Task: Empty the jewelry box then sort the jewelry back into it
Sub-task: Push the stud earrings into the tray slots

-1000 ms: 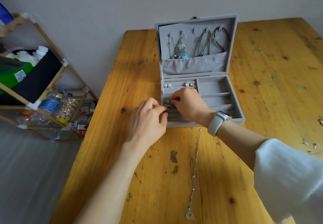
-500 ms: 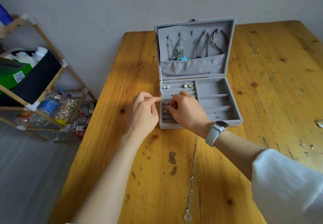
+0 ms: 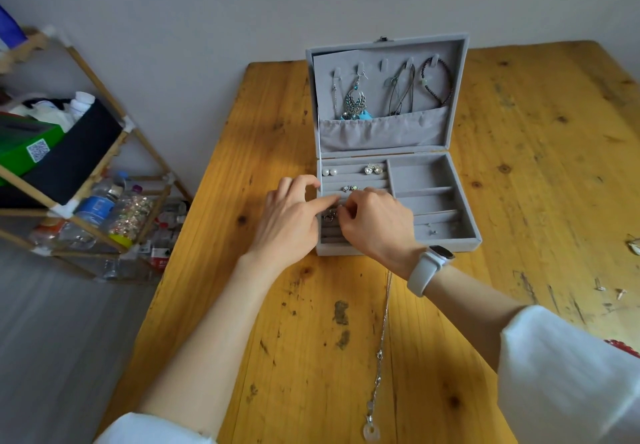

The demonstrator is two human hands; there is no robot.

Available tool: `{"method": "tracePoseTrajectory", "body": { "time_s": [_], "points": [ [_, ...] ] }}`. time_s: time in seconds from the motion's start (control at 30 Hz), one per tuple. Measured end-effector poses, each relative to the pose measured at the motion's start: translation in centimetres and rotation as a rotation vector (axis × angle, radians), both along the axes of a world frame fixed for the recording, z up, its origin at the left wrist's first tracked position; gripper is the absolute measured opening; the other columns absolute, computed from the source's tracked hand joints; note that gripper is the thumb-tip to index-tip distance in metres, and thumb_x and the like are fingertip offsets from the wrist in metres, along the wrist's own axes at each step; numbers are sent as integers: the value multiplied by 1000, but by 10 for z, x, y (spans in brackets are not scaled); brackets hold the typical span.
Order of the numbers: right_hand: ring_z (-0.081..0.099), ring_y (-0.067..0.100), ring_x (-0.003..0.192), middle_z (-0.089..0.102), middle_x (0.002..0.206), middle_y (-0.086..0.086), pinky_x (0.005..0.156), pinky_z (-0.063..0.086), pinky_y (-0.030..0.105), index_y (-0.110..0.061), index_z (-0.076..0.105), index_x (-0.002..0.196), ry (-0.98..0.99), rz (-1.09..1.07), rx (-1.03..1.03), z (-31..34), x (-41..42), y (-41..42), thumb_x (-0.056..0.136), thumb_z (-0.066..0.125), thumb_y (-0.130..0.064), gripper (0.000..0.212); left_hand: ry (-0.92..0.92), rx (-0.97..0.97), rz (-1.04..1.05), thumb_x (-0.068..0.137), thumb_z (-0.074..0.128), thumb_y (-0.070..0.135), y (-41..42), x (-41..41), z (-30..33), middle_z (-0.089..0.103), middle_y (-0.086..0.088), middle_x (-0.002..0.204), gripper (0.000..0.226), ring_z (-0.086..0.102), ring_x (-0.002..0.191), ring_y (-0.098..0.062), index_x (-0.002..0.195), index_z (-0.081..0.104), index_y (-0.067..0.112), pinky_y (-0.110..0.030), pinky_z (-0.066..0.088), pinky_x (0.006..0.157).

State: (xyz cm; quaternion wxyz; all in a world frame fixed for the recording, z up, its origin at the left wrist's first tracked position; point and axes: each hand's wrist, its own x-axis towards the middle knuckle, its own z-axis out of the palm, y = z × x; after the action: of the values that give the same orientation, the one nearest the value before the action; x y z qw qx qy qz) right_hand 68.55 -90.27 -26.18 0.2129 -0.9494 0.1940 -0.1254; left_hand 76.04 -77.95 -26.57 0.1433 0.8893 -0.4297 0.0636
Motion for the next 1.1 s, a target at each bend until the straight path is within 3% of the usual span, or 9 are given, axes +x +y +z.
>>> {"method": "tracePoseTrajectory", "body": {
  "time_s": [0.17, 0.3, 0.6, 0.7, 0.8, 0.97, 1.1],
  "points": [
    [51, 24, 97, 58, 96, 5, 66, 38, 29, -10, 60, 93, 3, 31, 47, -3, -4, -2, 89, 47, -28, 22, 12, -123, 2, 80, 38, 9, 3, 2, -7, 56, -7, 111, 45, 49, 95, -29, 114, 65, 20, -48, 46, 78],
    [48, 24, 103, 56, 105, 7, 70, 43, 33, -13, 59, 110, -96, 123, 44, -7, -13, -4, 90, 48, -20, 24, 50, -261, 29, 84, 35, 27, 9, -5, -12, 56, -7, 104, 43, 49, 88, -24, 109, 68, 15, -44, 48, 76],
    [52, 31, 89, 61, 95, 9, 51, 46, 33, -9, 67, 105, -172, 258, -84, -12, -16, -5, 83, 49, -12, 28, 51, -271, 33, 82, 40, 31, 14, -11, -16, 57, -5, 103, 39, 48, 91, -22, 102, 71, 17, -42, 49, 78],
    [50, 29, 96, 61, 103, 8, 62, 50, 38, -10, 63, 111, -146, 265, -72, -10, -15, -6, 87, 48, -10, 28, 56, -274, 41, 82, 41, 31, 13, -11, -17, 57, -4, 102, 39, 49, 90, -21, 102, 70, 16, -42, 49, 77],
    [45, 24, 104, 59, 112, 6, 77, 45, 34, -11, 56, 119, -108, 228, -18, -8, -12, -7, 91, 46, -13, 30, 65, -305, 56, 82, 42, 31, 12, -12, -18, 58, -4, 101, 39, 49, 88, -20, 102, 70, 14, -41, 49, 76],
    [43, 25, 107, 55, 112, 8, 85, 42, 33, -10, 56, 117, -20, 178, 7, -5, -3, -3, 91, 50, -24, 29, 73, -340, 95, 82, 50, 22, 10, -13, -18, 58, -5, 102, 30, 50, 89, -21, 102, 70, 12, -40, 50, 77],
    [43, 27, 107, 52, 111, 10, 85, 42, 34, -8, 59, 112, -32, 150, 28, -5, 0, -2, 91, 52, -23, 27, 47, -305, 57, 82, 40, 28, 8, -11, -18, 57, -5, 104, 40, 50, 89, -23, 104, 69, 12, -44, 50, 76]
  ]
}}
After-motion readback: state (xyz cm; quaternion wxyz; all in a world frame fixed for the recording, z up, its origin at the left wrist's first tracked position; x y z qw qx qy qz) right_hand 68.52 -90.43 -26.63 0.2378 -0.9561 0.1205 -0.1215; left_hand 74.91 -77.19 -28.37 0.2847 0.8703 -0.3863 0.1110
